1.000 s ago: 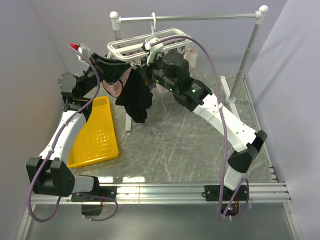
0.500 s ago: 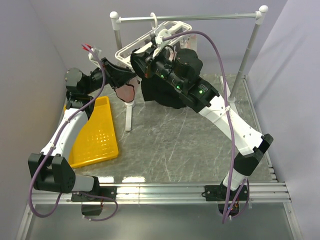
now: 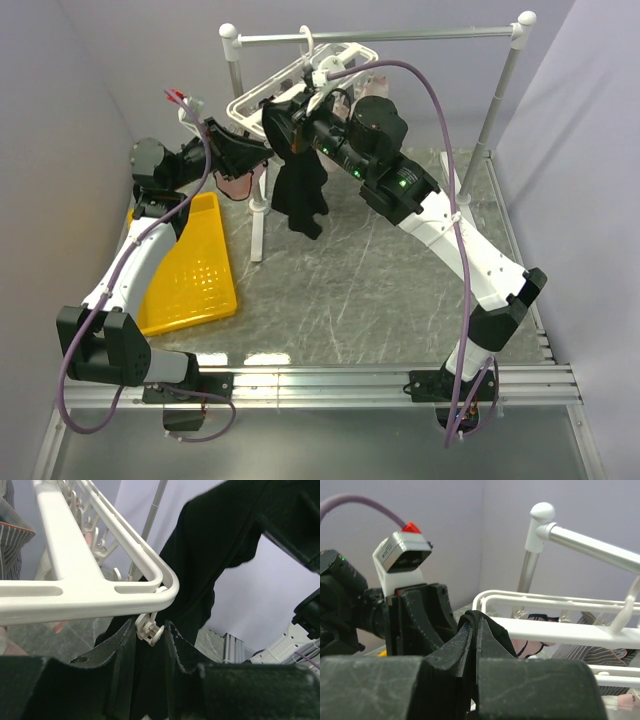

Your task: Clip the underwear to the hanger

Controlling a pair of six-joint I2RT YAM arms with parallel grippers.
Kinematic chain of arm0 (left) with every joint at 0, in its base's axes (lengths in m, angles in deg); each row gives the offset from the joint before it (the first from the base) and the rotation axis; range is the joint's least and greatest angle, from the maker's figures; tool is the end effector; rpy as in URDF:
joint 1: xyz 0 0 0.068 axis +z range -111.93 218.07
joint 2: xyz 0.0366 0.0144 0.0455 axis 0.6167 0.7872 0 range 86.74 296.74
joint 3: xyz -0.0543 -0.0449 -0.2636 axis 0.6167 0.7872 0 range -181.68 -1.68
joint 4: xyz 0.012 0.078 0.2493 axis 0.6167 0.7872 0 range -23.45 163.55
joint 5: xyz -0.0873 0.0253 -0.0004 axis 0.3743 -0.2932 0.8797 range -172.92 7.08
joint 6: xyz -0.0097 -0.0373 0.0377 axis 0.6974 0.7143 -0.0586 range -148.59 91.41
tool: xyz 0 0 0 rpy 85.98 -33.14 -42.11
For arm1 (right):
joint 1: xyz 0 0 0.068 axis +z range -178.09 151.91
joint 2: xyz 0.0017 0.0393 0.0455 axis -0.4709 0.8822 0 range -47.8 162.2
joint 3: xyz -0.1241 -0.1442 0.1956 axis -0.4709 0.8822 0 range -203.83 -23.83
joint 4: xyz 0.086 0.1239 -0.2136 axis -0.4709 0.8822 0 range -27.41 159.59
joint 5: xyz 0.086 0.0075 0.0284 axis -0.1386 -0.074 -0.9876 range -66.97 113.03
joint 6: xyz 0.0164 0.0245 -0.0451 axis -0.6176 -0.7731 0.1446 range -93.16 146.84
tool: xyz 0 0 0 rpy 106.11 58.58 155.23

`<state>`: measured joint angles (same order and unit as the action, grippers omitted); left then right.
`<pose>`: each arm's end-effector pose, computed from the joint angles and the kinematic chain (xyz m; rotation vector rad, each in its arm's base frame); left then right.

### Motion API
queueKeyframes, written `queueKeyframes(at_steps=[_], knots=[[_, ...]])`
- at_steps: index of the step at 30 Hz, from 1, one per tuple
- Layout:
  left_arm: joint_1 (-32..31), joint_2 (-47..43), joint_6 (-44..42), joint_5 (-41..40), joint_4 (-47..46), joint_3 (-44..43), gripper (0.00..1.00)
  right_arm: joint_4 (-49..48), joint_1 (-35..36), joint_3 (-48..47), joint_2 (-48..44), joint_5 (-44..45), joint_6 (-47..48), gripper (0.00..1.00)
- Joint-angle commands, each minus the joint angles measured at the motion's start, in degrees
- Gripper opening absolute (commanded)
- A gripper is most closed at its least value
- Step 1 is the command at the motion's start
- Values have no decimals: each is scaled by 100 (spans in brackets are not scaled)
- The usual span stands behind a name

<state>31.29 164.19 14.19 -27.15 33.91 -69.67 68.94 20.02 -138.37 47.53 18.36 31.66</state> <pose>0.2950 -0.0648 0.4271 0.5204 1.3743 -1.2790 0.2401 0.2720 0.5382 -0.6775 1.2029 0.6901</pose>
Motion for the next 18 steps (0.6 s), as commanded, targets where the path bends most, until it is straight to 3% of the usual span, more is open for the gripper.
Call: queueKeyframes(at_steps=[1,18], knots=[[11,-64,300,259,-330,31,1,-564,40,-411,-199,299,133,0],[37,69,1092,321,-1156,216,0,-556,48,-789,-76,1029,-7,0]])
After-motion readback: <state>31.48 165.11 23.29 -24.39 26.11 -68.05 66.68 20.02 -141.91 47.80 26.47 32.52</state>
